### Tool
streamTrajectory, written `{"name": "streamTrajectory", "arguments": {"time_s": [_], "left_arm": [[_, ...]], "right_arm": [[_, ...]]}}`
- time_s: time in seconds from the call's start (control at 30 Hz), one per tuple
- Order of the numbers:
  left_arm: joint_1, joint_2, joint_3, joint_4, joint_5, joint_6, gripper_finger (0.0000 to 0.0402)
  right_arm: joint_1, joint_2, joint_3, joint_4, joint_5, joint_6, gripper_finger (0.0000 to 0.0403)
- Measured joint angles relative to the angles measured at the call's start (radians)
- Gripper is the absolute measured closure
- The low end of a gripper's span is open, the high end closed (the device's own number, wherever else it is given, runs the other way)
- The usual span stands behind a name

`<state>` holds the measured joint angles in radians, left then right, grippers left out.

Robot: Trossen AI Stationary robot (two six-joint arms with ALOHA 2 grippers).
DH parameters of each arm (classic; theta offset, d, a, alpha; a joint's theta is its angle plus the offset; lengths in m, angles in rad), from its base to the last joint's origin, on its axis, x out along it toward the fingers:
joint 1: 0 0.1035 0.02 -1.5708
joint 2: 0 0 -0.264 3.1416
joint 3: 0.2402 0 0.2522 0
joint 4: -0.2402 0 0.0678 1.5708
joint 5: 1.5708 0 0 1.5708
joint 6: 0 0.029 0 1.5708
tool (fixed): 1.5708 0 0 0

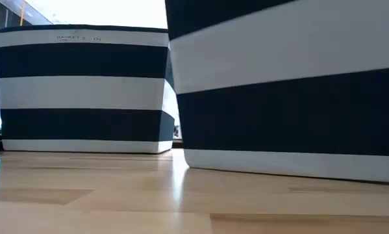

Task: Sort clothes
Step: Move the bottom blue laundry bin to the top right of the table

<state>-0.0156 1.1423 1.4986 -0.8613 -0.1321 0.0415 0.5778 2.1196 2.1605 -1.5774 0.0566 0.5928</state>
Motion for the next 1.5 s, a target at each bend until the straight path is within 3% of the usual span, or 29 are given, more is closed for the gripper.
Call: {"name": "streamTrajectory", "arguments": {"time_s": [0.33,0.57,0.67,0.9,1.1,1.23,1.33,1.5], "left_arm": [[0.0,0.0,0.0,-0.001,0.019,-0.013,0.022],[0.0,0.0,0.0,-0.001,0.019,-0.012,0.022],[0.0,0.0,0.0,-0.001,0.018,-0.012,0.022],[0.0,0.0,0.0,-0.001,0.024,-0.014,0.022],[0.0,0.0,0.0,0.0,0.067,0.02,0.022],[0.0,0.0,0.001,0.001,0.1,0.024,0.022],[0.0,0.0,0.001,0.001,0.106,0.032,0.022],[0.001,0.0,0.001,0.002,0.129,0.031,0.022]], "right_arm": [[-0.147,0.002,-0.003,0.019,0.111,-0.356,0.0398],[-0.176,0.005,0.014,0.13,0.082,-0.531,0.04],[-0.161,0.007,0.023,0.145,0.082,-0.533,0.04],[-0.115,-0.003,0.027,0.092,0.032,-0.231,0.0385],[-0.081,-0.036,0.024,0.167,-0.076,-0.023,0.0274],[-0.082,-0.068,0.133,0.153,-0.057,0.095,0.0208],[-0.079,-0.092,0.186,0.133,-0.005,0.249,0.0202],[-0.046,-0.194,0.139,0.097,-0.224,0.697,0.022]]}}
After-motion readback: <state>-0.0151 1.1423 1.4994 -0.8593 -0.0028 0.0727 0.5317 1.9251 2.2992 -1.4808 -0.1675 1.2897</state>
